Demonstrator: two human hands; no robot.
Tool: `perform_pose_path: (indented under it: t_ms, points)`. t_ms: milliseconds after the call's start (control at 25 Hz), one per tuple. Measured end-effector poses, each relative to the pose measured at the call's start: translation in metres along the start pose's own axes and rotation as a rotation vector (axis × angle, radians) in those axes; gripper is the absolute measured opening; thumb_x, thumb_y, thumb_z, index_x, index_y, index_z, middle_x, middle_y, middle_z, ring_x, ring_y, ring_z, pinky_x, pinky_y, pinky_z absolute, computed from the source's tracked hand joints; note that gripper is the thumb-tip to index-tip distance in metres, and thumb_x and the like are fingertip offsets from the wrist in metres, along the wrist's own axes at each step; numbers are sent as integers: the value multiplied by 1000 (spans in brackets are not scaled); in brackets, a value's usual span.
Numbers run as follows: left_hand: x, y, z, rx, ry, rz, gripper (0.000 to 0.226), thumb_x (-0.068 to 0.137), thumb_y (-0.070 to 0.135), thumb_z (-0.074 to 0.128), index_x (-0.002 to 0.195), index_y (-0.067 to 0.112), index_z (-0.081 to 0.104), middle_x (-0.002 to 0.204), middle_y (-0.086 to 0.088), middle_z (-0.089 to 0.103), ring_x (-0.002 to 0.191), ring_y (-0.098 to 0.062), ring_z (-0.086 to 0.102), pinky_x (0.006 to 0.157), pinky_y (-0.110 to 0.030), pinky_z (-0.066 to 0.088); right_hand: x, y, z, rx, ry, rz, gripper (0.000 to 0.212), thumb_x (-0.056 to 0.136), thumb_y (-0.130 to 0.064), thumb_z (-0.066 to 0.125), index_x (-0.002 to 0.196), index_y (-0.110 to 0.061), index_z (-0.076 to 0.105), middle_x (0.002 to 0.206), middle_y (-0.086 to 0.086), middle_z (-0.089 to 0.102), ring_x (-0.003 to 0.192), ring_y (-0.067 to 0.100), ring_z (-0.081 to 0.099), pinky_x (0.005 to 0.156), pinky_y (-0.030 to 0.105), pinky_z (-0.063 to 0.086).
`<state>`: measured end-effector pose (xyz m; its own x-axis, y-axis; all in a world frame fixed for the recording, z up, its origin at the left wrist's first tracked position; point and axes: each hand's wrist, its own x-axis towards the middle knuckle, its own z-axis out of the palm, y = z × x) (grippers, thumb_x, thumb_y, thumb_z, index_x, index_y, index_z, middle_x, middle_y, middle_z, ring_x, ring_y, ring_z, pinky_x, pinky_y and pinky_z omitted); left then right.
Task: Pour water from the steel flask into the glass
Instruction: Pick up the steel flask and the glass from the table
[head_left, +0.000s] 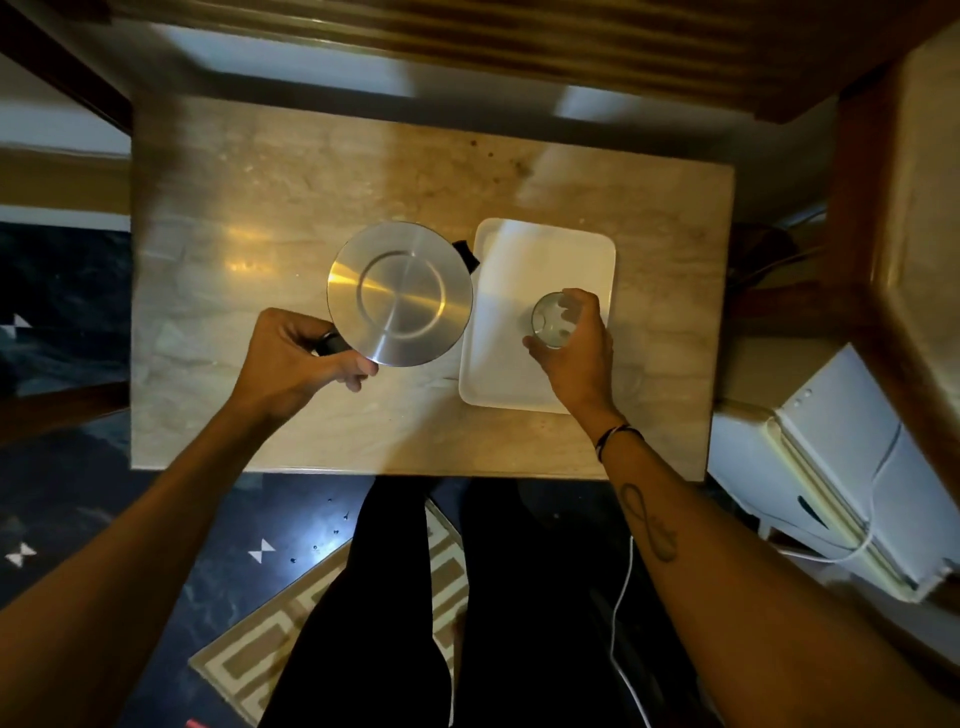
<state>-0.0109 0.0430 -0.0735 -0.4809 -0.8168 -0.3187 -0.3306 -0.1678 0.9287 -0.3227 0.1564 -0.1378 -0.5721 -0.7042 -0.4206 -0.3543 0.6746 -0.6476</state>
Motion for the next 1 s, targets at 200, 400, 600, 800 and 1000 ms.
perform_pose_path:
  t_ms: [200,400,600,800,1000]
  points:
    - [-6,16,25,-120,124,-36,18,80,32,79,67,21,85,62,1,81,64,-35,71,62,-28,52,-11,-15,-12,26,5,-30,77,77,-13,98,142,-15,57,137,1,68,120,14,59,100,30,53]
    - [-7,53,30,-177,235,-27,54,84,56,83,74,2,81,59,-5,78,55,-39,60,55,-30,48,-21,-55,-48,60,22,-131,75,76,-12,97,141,-18,60,138,4,71,120,18,63,96,28,52]
    - [-10,156,2,-267,316,30,56,81,71,82,61,19,78,50,-8,70,42,-21,59,45,-28,49,-35,-138,-126,60,36,-318,78,75,-23,98,144,-27,60,133,-7,69,119,13,63,95,29,57]
    - [-12,303,-32,-336,386,175,74,72,70,90,50,6,61,39,-7,55,34,-24,44,40,-28,37,-74,-253,-224,117,75,-473,86,71,-29,99,135,-52,45,133,-9,68,116,12,66,92,23,58]
    - [-33,465,-65,-327,459,341,64,71,61,93,53,12,56,39,2,46,37,-15,40,45,-26,41,-124,-370,-330,149,113,-634,76,71,-30,101,133,-32,55,120,-9,73,104,12,71,83,17,59]
